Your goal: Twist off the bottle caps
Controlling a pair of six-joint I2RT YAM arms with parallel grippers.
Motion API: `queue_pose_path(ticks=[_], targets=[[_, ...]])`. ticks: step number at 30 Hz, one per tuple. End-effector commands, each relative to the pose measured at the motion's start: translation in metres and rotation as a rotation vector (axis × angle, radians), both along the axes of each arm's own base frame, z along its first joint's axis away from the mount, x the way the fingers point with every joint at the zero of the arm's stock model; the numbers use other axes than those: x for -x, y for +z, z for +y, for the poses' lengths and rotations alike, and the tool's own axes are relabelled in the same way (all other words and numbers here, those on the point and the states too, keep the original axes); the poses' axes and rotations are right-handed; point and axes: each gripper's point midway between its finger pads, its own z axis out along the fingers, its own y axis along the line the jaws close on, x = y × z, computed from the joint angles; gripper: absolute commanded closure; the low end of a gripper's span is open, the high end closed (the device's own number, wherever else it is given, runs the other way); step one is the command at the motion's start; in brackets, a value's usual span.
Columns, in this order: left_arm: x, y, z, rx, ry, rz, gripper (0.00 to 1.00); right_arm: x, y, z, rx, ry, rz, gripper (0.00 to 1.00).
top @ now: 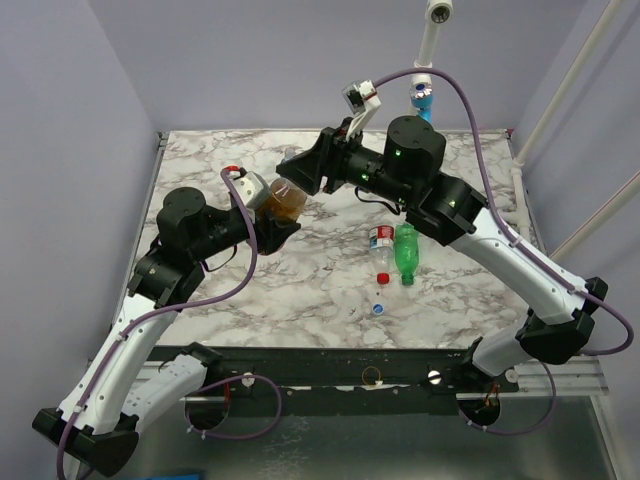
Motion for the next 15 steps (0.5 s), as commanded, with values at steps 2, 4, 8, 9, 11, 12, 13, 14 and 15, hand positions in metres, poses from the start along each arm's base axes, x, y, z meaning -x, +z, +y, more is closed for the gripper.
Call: queue_pose_path(ticks=[2, 4, 8, 9, 11, 12, 13, 14, 15], targets=[[-0.002, 0.008, 0.004, 0.01, 0.023, -0.048, 0.81, 0.001, 0.002, 0.003, -0.021, 0.012, 0.011, 0.6], [-0.002, 0.008, 0.004, 0.01, 0.024, -0.047, 0.81, 0.002, 0.001, 0.004, -0.023, 0.02, 0.013, 0.71], [-0.002, 0.008, 0.004, 0.013, 0.023, -0.043, 0.81, 0.005, 0.0, 0.005, -0.015, 0.034, 0.012, 0.79], [-0.002, 0.008, 0.004, 0.015, 0.023, -0.041, 0.81, 0.005, 0.0, 0.004, -0.012, 0.037, 0.005, 0.81], [0.0, 0.01, 0.002, 0.024, 0.014, -0.033, 0.81, 0.01, 0.005, 0.001, -0.007, 0.054, -0.037, 0.88], [0.002, 0.011, 0.001, 0.03, 0.006, -0.029, 0.81, 0.014, 0.009, -0.001, -0.007, 0.068, -0.066, 0.89], [0.005, 0.012, -0.001, 0.037, -0.011, -0.023, 0.81, 0.02, 0.017, -0.005, -0.011, 0.091, -0.115, 0.9], [0.009, 0.013, -0.003, 0.047, -0.035, -0.015, 0.81, 0.028, 0.023, -0.008, -0.01, 0.124, -0.17, 0.91], [0.015, 0.015, -0.006, 0.059, -0.061, -0.003, 0.81, 0.04, 0.028, -0.01, -0.013, 0.181, -0.231, 0.92]])
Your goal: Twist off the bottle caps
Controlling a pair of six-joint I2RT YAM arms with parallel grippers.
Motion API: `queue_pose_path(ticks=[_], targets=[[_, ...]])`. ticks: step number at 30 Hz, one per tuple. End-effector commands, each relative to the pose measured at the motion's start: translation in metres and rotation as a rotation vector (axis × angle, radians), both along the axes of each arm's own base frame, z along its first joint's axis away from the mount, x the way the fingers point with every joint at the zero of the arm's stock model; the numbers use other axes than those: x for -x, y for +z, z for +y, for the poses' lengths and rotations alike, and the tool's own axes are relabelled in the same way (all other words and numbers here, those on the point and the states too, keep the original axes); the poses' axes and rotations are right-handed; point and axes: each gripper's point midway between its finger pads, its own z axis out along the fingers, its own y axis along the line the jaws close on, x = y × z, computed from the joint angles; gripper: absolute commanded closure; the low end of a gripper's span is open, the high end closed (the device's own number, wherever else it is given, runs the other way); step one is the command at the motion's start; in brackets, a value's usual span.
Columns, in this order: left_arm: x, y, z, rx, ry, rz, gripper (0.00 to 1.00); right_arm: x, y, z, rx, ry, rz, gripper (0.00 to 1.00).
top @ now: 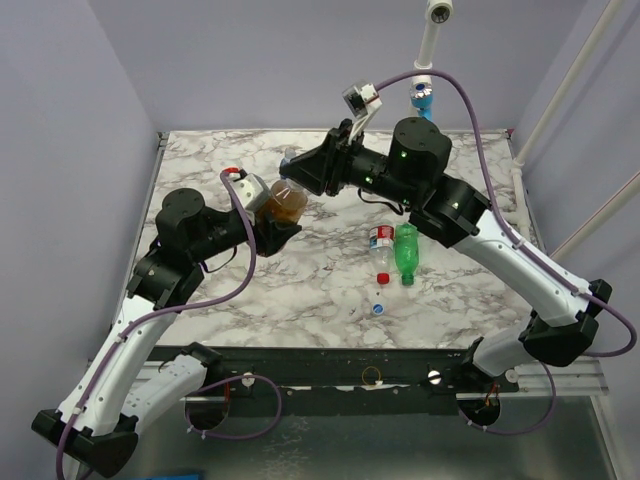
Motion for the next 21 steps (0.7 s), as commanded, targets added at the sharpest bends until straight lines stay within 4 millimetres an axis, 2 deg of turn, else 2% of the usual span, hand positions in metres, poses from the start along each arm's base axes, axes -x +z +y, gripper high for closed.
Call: queue_pose_path(ticks=[1, 4, 8, 11, 16, 19, 21], targets=[[0.021, 0.017, -0.01, 0.068, -0.101, 0.008, 0.81, 0.048, 0.032, -0.015, -0.02, 0.202, -0.264, 0.92], [0.05, 0.024, -0.02, 0.113, -0.246, 0.069, 0.81, 0.08, 0.04, -0.025, -0.025, 0.337, -0.398, 0.92], [0.099, 0.032, -0.031, 0.157, -0.507, 0.215, 0.81, 0.105, 0.045, -0.03, -0.014, 0.465, -0.453, 0.93], [0.121, 0.035, -0.033, 0.173, -0.636, 0.332, 0.81, 0.115, 0.042, -0.03, -0.009, 0.527, -0.466, 0.95], [0.121, 0.032, -0.033, 0.165, -0.643, 0.342, 0.81, 0.11, 0.045, -0.037, -0.002, 0.47, -0.486, 0.97], [0.114, 0.029, -0.034, 0.157, -0.606, 0.321, 0.81, 0.105, 0.057, -0.048, -0.01, 0.402, -0.509, 0.97], [0.104, 0.025, -0.034, 0.146, -0.554, 0.289, 0.81, 0.095, 0.067, -0.057, -0.013, 0.304, -0.516, 0.97]])
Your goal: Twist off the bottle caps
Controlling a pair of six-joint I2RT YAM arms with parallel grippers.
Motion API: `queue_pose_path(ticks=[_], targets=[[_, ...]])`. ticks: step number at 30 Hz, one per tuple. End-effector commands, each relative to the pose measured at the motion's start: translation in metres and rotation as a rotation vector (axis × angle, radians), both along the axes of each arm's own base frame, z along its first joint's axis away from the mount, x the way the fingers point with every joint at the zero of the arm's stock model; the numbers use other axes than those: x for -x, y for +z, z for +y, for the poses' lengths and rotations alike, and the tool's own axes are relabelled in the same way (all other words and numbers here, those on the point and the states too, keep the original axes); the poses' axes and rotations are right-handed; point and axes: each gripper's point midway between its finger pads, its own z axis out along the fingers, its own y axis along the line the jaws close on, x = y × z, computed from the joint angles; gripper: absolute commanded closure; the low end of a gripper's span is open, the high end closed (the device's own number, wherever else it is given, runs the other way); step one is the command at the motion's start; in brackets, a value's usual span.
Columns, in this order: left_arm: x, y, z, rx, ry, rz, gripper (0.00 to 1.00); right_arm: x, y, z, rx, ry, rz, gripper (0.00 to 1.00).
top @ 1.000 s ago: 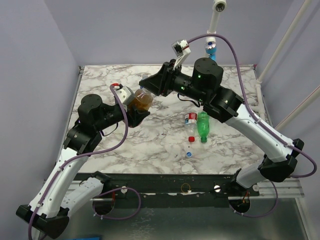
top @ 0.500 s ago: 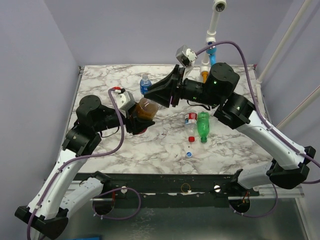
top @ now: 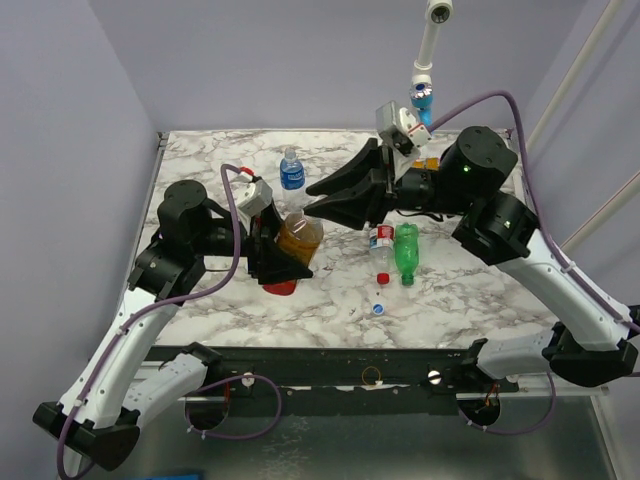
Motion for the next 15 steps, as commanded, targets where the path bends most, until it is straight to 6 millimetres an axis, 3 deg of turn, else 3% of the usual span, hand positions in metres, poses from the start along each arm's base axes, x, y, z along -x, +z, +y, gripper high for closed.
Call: queue_pose_path(ticks=[1, 3, 7, 12, 15], targets=[[-0.008, 0.002, 0.004, -0.01, 0.062, -0.069, 0.82, -0.012, 0.029, -0.029, -0.063, -0.174, -0.048, 0.97], [-0.022, -0.001, 0.006, -0.027, 0.144, -0.125, 0.82, -0.033, 0.026, -0.04, -0.058, -0.313, -0.027, 0.97], [-0.055, -0.007, 0.019, -0.073, 0.341, -0.241, 0.82, -0.066, -0.028, -0.056, 0.032, -0.525, 0.071, 0.97], [-0.08, -0.015, 0.035, -0.128, 0.495, -0.324, 0.82, -0.082, -0.135, -0.07, 0.129, -0.662, 0.249, 0.95], [-0.087, -0.018, 0.04, -0.143, 0.547, -0.328, 0.82, -0.084, -0.208, -0.067, 0.22, -0.681, 0.348, 0.92]])
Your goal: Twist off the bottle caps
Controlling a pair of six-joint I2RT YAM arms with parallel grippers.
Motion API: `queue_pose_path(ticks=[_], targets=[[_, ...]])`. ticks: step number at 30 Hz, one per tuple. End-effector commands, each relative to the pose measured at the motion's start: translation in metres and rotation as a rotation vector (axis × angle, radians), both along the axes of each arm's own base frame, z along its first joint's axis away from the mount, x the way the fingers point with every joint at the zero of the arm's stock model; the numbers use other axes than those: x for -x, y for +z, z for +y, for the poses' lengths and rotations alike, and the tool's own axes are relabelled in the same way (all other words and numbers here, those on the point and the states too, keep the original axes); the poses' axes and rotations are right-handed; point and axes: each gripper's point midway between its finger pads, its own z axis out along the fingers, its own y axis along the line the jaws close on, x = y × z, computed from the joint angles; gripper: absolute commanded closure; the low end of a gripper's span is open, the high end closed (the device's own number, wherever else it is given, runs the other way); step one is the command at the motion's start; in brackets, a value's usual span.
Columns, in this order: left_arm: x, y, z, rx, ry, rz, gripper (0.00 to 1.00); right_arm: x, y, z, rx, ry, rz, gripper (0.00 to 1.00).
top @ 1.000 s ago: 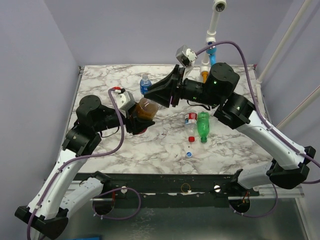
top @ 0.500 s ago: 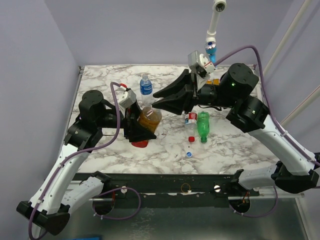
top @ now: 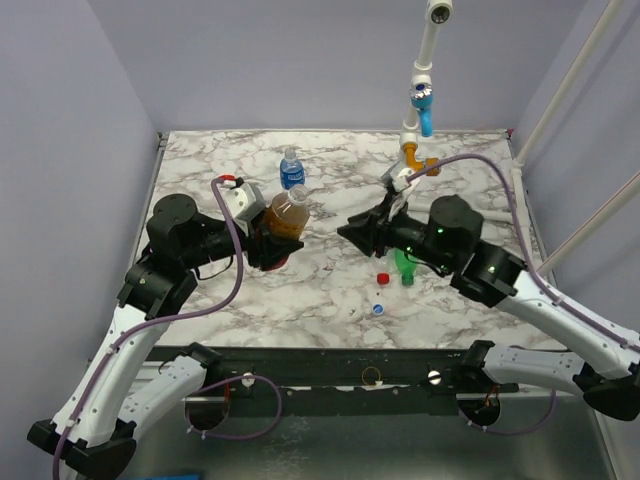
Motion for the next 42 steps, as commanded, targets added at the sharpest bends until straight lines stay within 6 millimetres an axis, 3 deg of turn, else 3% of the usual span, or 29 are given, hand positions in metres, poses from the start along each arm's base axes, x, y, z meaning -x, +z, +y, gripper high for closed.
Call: queue_pose_path(ticks=[1, 7, 14, 22, 25, 29, 32, 35, 38, 40, 42], targets=[[-0.029, -0.01, 0.018, -0.049, 0.178, -0.061, 0.82, -0.02, -0.107, -0.003, 0.091, -0.141, 0.204, 0.92], [-0.037, -0.011, 0.025, -0.059, 0.239, -0.072, 0.83, -0.028, -0.212, 0.0, 0.217, -0.201, 0.338, 0.91], [-0.034, -0.009, 0.025, -0.05, 0.232, -0.074, 0.83, -0.034, -0.302, -0.01, 0.291, -0.311, 0.454, 0.91], [-0.031, -0.005, 0.02, -0.039, 0.195, -0.075, 0.83, -0.033, -0.367, -0.029, 0.344, -0.428, 0.54, 0.88], [-0.031, -0.006, 0.02, -0.042, 0.194, -0.077, 0.83, -0.028, -0.378, -0.037, 0.347, -0.451, 0.57, 0.75], [-0.032, -0.008, 0.018, -0.045, 0.186, -0.074, 0.83, -0.021, -0.379, -0.039, 0.335, -0.442, 0.582, 0.45], [-0.03, -0.01, 0.016, -0.044, 0.17, -0.065, 0.83, -0.019, -0.369, -0.038, 0.318, -0.43, 0.577, 0.3], [-0.028, -0.011, 0.014, -0.043, 0.15, -0.06, 0.83, -0.02, -0.345, -0.032, 0.286, -0.406, 0.55, 0.23], [-0.026, -0.012, 0.013, -0.041, 0.138, -0.056, 0.83, -0.021, -0.299, -0.023, 0.21, -0.353, 0.494, 0.21], [-0.024, -0.012, 0.012, -0.038, 0.129, -0.054, 0.83, -0.019, -0.257, -0.015, 0.146, -0.297, 0.436, 0.19], [-0.022, -0.012, 0.011, -0.037, 0.118, -0.054, 0.83, -0.019, -0.201, -0.006, 0.063, -0.235, 0.357, 0.16]])
